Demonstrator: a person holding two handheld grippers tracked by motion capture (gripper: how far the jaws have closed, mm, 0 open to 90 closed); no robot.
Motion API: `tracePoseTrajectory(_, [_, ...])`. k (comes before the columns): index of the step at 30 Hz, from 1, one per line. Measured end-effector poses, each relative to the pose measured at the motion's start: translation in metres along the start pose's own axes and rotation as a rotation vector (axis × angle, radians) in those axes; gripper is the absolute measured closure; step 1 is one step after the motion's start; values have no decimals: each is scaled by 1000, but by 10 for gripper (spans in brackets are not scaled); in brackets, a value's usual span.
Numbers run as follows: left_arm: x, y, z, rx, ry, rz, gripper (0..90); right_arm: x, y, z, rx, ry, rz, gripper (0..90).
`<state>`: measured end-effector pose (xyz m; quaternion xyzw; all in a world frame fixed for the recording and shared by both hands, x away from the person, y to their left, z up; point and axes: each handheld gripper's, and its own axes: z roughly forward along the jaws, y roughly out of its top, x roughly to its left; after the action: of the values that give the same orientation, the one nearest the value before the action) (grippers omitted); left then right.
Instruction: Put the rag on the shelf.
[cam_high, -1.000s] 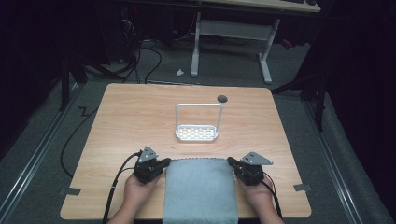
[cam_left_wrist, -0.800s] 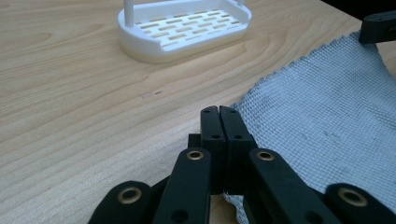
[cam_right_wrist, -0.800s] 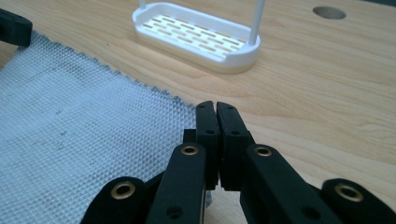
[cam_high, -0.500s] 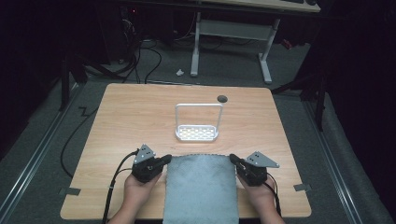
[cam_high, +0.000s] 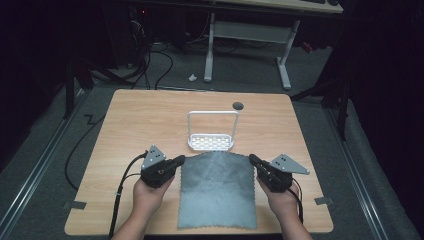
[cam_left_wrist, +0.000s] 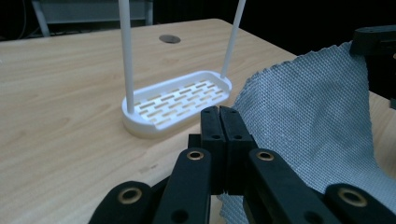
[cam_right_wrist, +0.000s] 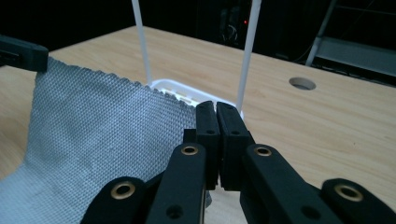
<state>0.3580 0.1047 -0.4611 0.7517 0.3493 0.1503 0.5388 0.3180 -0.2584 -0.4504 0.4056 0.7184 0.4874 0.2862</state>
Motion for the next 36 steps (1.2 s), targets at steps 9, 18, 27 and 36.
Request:
tracePoseTrajectory(9, [-3, 31, -10, -69, 20, 41, 893, -6, 32, -11, -69, -16, -31, 895])
tracePoseTrajectory(18, [-1, 56, -21, -142, 35, 65, 894, -6, 62, -19, -156, -27, -38, 896])
tracePoseTrajectory(27, [10, 80, -31, -196, 76, 79, 894, -6, 85, -17, -192, -39, -58, 896])
tracePoseTrajectory(36, [23, 112, -26, -210, 119, 137, 895, -17, 116, 2, -192, -39, -24, 897])
